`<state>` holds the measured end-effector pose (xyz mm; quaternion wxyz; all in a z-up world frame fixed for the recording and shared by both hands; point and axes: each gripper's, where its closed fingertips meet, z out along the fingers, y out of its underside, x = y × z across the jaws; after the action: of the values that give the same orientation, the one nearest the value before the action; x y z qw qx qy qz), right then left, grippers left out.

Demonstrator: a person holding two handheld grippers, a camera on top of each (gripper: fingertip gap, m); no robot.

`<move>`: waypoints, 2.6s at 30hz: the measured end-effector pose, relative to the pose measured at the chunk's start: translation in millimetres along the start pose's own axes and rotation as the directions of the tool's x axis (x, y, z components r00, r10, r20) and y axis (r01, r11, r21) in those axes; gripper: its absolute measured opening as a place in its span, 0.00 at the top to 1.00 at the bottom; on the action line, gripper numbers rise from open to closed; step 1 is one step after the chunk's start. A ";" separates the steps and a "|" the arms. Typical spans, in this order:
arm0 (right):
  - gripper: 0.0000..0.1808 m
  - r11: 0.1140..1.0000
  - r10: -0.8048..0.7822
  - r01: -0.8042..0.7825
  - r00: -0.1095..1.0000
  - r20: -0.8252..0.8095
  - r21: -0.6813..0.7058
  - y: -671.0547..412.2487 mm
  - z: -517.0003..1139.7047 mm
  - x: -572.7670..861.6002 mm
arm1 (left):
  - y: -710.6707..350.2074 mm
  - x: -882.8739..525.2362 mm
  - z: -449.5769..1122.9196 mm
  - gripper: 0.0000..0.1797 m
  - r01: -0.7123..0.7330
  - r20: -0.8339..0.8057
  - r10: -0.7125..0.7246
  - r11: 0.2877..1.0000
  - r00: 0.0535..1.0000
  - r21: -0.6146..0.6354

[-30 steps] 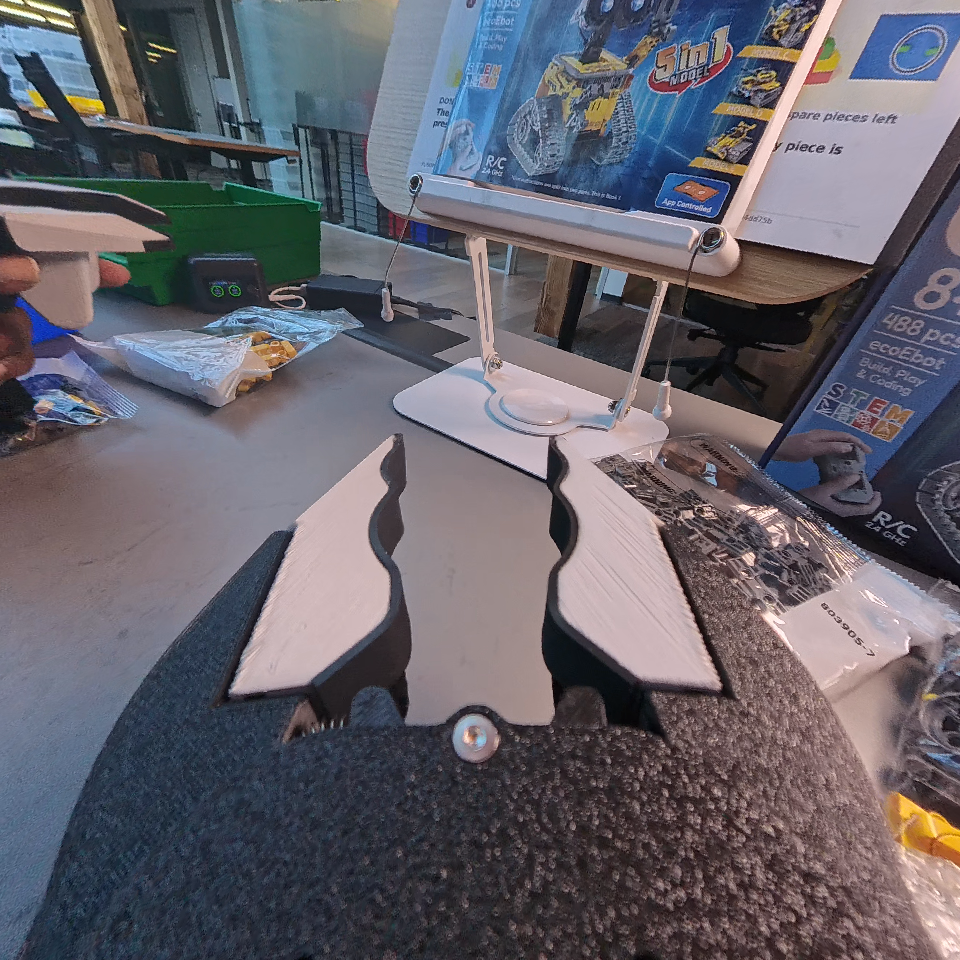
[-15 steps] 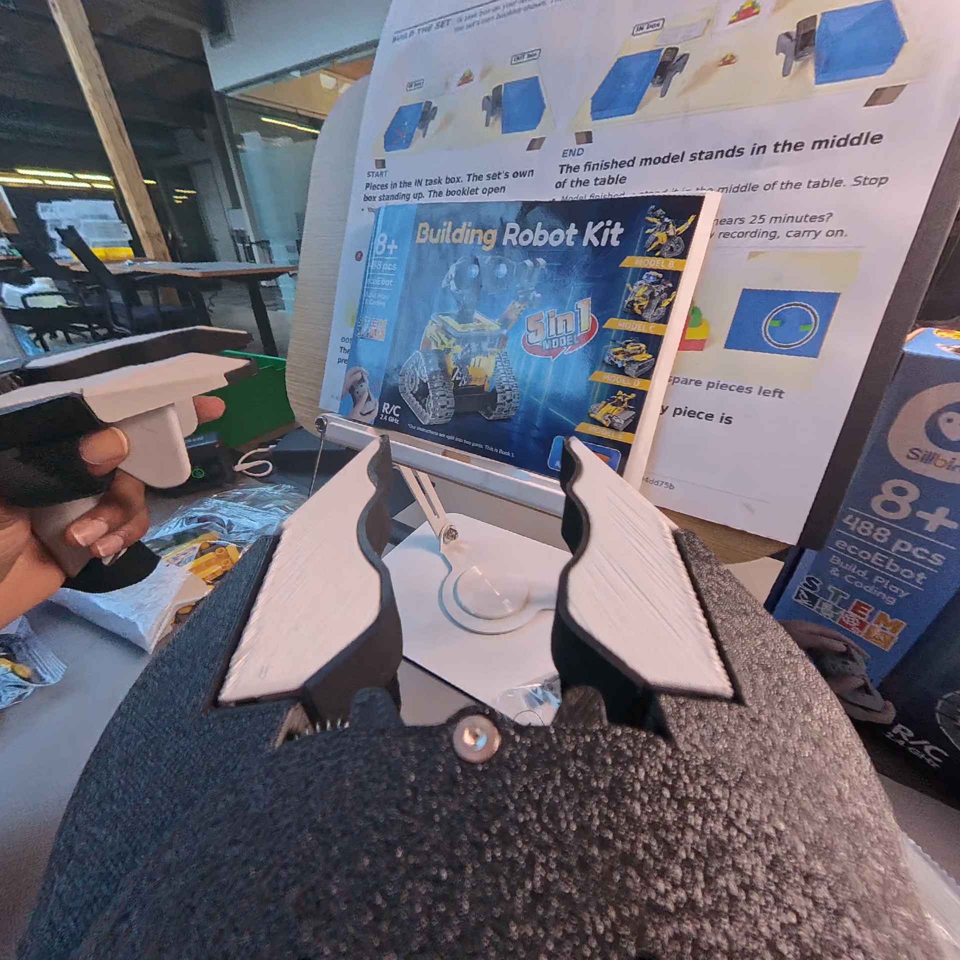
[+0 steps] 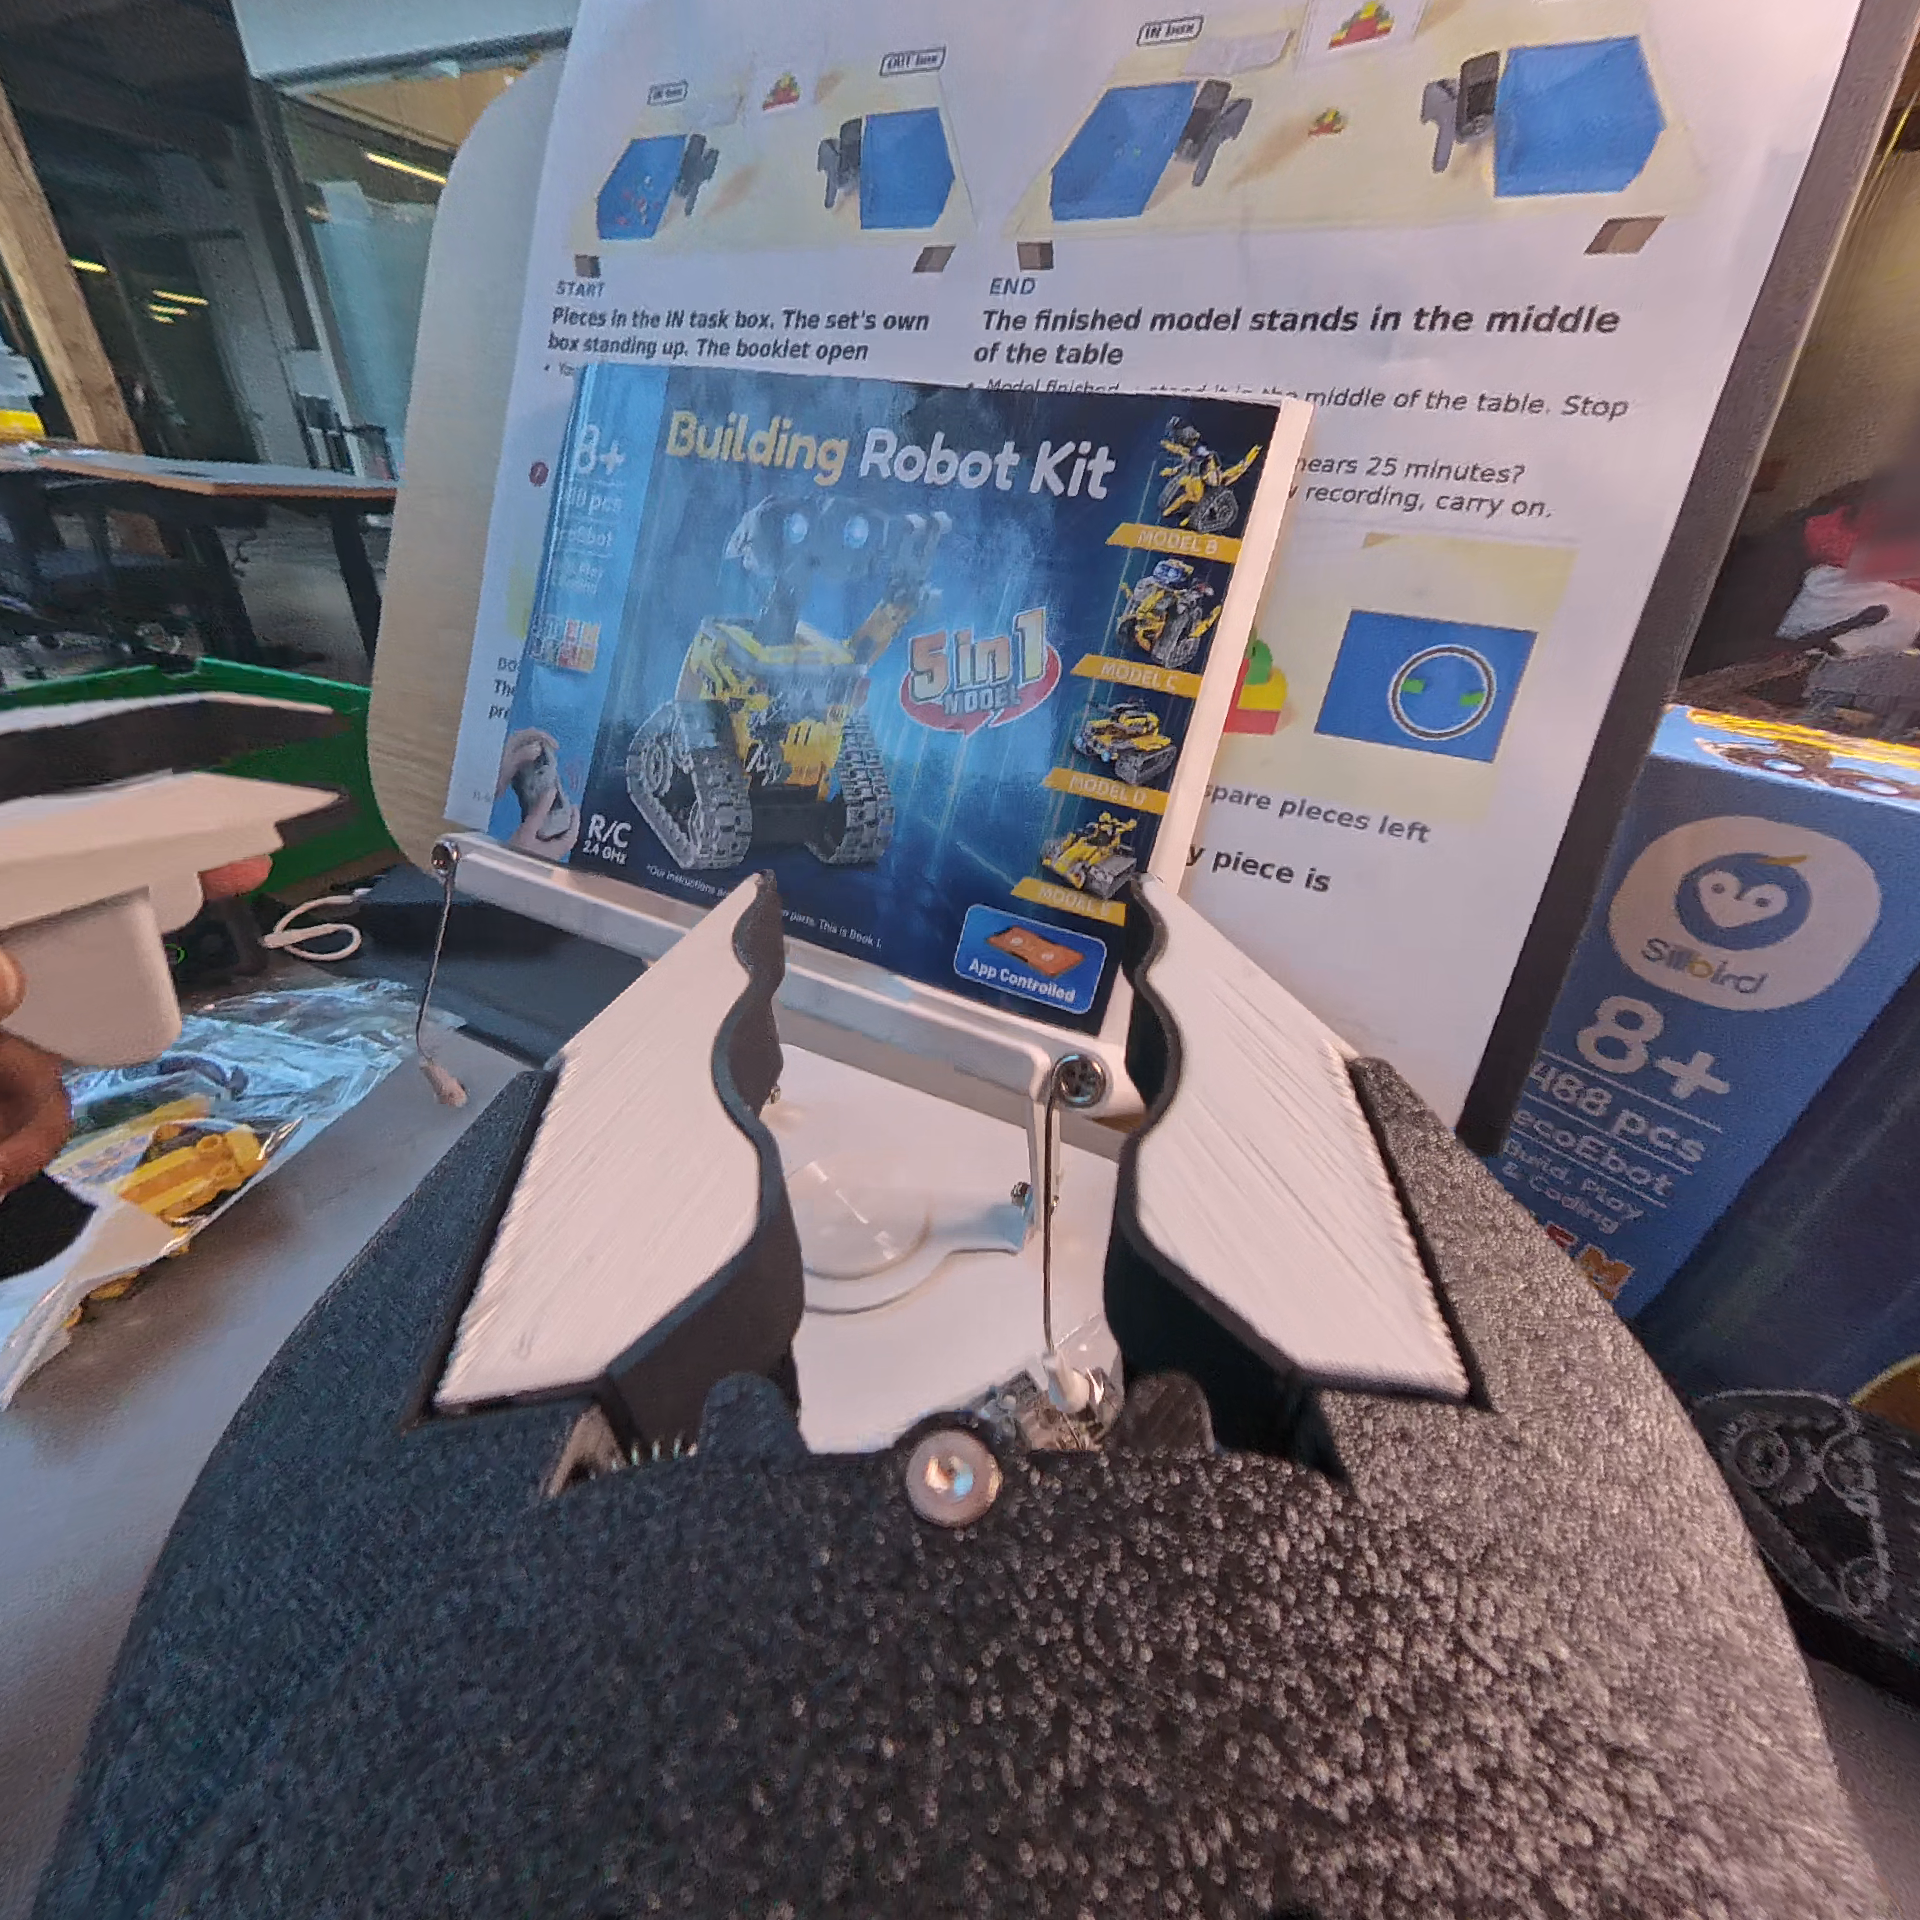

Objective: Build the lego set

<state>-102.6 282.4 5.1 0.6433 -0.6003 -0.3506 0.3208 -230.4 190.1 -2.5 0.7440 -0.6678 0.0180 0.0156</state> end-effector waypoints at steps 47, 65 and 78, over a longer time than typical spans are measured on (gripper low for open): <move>0.66 0.996 0.038 -0.073 0.864 0.501 0.051 -1.2 -1.7 -114.8 | -9.4 19.4 23.3 0.72 -0.572 0.101 0.566 0.820 0.818 0.037; 0.74 1.000 0.024 -0.024 1.000 0.019 0.005 16.8 14.5 -19.0 | 3.4 -87.6 -4.4 0.94 0.440 0.061 -0.454 0.883 0.889 0.163; 0.92 0.998 -0.066 0.063 0.990 -0.127 -0.024 22.9 11.0 4.8 | 3.3 -93.9 -13.0 0.97 0.427 0.056 -0.445 0.881 0.894 0.203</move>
<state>-108.9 294.1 -17.0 0.6683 -0.6146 -0.3311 0.2571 -324.4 177.5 -2.6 0.7872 -0.5808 -0.1689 -0.1203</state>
